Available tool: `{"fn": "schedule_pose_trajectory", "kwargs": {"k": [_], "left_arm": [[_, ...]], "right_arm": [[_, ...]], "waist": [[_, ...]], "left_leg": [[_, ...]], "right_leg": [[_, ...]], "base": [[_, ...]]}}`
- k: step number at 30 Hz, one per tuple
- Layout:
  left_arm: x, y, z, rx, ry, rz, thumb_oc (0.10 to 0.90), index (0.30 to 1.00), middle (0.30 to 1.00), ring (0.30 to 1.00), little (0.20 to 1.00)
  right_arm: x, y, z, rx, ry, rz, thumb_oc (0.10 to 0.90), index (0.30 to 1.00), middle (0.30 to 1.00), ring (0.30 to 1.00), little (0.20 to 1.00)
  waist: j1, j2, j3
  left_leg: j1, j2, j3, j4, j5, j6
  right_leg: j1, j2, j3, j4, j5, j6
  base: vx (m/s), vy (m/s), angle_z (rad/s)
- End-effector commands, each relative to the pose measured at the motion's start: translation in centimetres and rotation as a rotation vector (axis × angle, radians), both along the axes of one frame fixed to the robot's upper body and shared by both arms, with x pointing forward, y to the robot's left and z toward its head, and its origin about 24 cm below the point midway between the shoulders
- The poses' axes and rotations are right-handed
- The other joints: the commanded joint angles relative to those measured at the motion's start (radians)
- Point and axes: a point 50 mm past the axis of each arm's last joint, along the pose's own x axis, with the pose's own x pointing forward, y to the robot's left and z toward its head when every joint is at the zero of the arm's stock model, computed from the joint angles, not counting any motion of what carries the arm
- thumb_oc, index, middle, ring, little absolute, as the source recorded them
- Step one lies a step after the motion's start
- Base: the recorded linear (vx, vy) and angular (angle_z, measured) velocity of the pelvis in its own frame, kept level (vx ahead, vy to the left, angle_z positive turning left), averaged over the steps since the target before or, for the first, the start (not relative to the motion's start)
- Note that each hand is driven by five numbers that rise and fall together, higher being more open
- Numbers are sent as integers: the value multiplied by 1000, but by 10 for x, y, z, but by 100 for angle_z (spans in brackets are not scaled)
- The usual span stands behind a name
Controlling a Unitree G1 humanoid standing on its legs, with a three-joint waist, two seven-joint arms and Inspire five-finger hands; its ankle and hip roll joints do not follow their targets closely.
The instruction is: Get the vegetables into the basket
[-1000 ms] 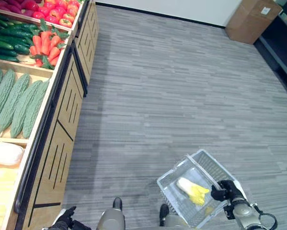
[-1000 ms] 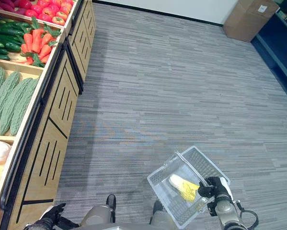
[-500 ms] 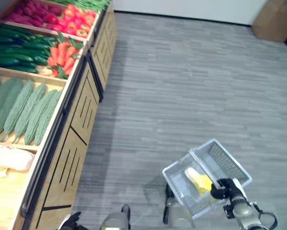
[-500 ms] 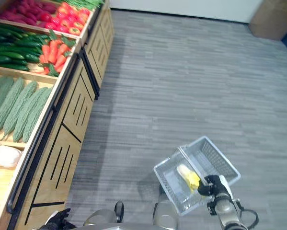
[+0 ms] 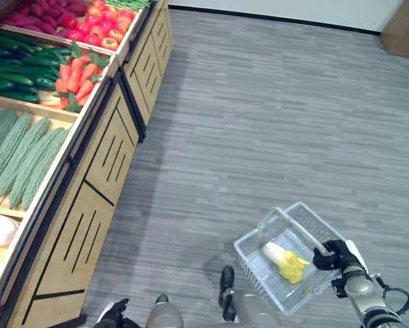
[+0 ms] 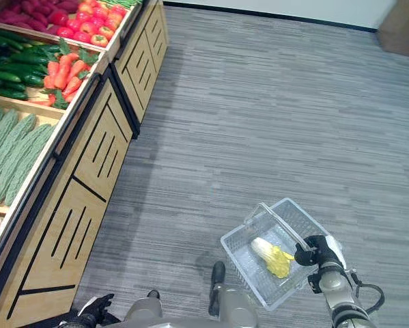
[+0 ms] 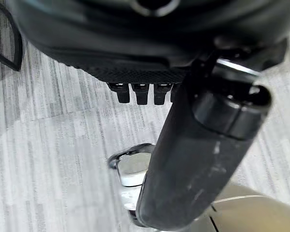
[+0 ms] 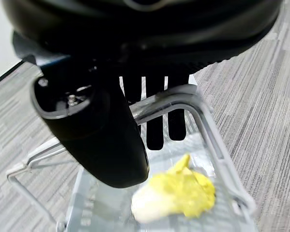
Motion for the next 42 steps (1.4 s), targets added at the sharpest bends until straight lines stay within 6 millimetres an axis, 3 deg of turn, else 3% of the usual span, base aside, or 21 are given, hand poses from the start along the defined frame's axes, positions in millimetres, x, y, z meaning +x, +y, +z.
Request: {"fn": "schedule_pose_trajectory", "kwargs": {"k": [1, 2, 3, 5, 6, 9, 10, 11, 13, 17, 26, 30, 32, 36, 37, 42], "left_arm": [[11, 12, 9, 60, -77, 28, 900, 1000, 1000, 1000, 1000], [11, 12, 9, 62, -76, 31, 900, 1000, 1000, 1000, 1000], [10, 12, 8, 63, -76, 29, 900, 1000, 1000, 1000, 1000], [5, 13, 7, 61, -58, 35, 900, 1000, 1000, 1000, 1000], [3, 12, 6, 54, -52, 43, 900, 1000, 1000, 1000, 1000], [3, 14, 7, 60, -48, 44, 900, 1000, 1000, 1000, 1000], [4, 18, 8, 70, -49, 50, 900, 1000, 1000, 1000, 1000], [4, 18, 8, 70, -49, 50, 900, 1000, 1000, 1000, 1000], [7, 26, 12, 84, -70, 78, 900, 1000, 1000, 1000, 1000], [11, 31, 16, 87, -91, 73, 900, 1000, 1000, 1000, 1000], [14, 29, 17, 83, -90, 33, 900, 1000, 1000, 1000, 1000], [15, 30, 18, 82, -94, 35, 900, 1000, 1000, 1000, 1000], [17, 30, 19, 82, -99, 34, 900, 1000, 1000, 1000, 1000], [21, 30, 19, 83, -107, 34, 900, 1000, 1000, 1000, 1000], [22, 29, 19, 81, -107, 35, 900, 1000, 1000, 1000, 1000], [17, 27, 16, 71, -91, 54, 900, 1000, 1000, 1000, 1000]], "right_arm": [[21, -35, 48, -117, -251, -88, 400, 300, 300, 300, 300], [20, -35, 46, -123, -244, -86, 400, 300, 300, 300, 300], [20, -34, 45, -126, -241, -87, 400, 300, 300, 300, 300], [19, -31, 41, -118, -230, -86, 400, 300, 300, 300, 300], [20, -26, 38, -108, -224, -75, 400, 300, 300, 300, 300], [18, -18, 31, -82, -218, -72, 400, 300, 300, 300, 300], [18, -12, 25, -63, -199, -68, 400, 300, 300, 300, 300], [18, -12, 25, -62, -199, -68, 400, 300, 300, 300, 300], [25, -4, 24, -42, -199, -46, 400, 300, 300, 300, 300], [29, -1, 24, -28, -206, -46, 400, 300, 300, 300, 300], [27, 1, 18, -8, -175, -47, 400, 300, 300, 300, 300], [31, 3, 20, -5, -188, -45, 400, 300, 300, 300, 300], [39, 6, 24, -2, -213, -28, 400, 300, 300, 300, 300], [51, 9, 34, -16, -259, 7, 400, 300, 300, 300, 300], [54, 7, 37, -28, -268, 5, 400, 300, 300, 300, 300], [55, 7, 37, -32, -261, 14, 400, 300, 300, 300, 300]], "waist": [[7, -3, -10], [19, 8, -11], [30, 12, -14], [50, 12, -21], [49, 12, -29], [52, 1, -36], [53, -15, -46], [54, -16, -46], [59, -38, -53], [61, -54, -48], [68, -76, -49], [77, -75, -46], [81, -59, -35], [52, -42, -10], [36, -42, 3], [2, -41, 14]], "left_leg": [[-75, -15, 55, -232, 89, 59], [-115, -5, 52, -296, 157, 53], [-145, -4, 55, -345, 191, 50], [-164, 3, 53, -364, 223, 44], [-148, -1, 63, -347, 193, 51], [-150, -21, 91, -307, 177, 68], [-144, -44, 116, -283, 150, 85], [-143, -44, 118, -283, 149, 86], [-133, -66, 150, -262, 110, 109], [-128, -83, 172, -235, 70, 130], [-110, -120, 181, -223, 20, 159], [-90, -126, 179, -239, 16, 173], [-64, -127, 168, -259, 17, 185], [5, -119, 154, -278, -3, 168], [33, -114, 134, -276, -24, 148], [120, -89, 64, -269, -79, 106]], "right_leg": [[46, -57, 71, 65, -20, 93], [74, -47, 79, 49, -31, 94], [101, -40, 91, 34, -40, 95], [151, -33, 113, 21, -65, 100], [162, -39, 126, 28, -82, 106], [184, -66, 137, 30, -80, 121], [197, -101, 149, 26, -47, 141], [197, -102, 151, 26, -47, 141], [167, -133, 185, 40, 54, 166], [148, -158, 196, 54, 149, 181], [151, -181, 183, 71, 260, 201], [127, -185, 165, 124, 295, 203], [87, -159, 159, 211, 286, 196], [-6, -157, 106, 131, 172, 170], [-42, -164, 114, 39, 170, 177], [-122, -191, 173, -110, 250, 215]], "base": [[265, 89, 54], [327, 132, 49], [300, 128, 15], [310, 144, -46], [292, 184, -45], [244, 219, -62], [176, 175, -48], [240, 230, -34], [198, 192, -60], [131, 138, -44], [87, 101, -2], [42, 66, 0], [80, 110, 0], [173, -18, 2], [276, -190, 19], [294, -210, 57]]}}
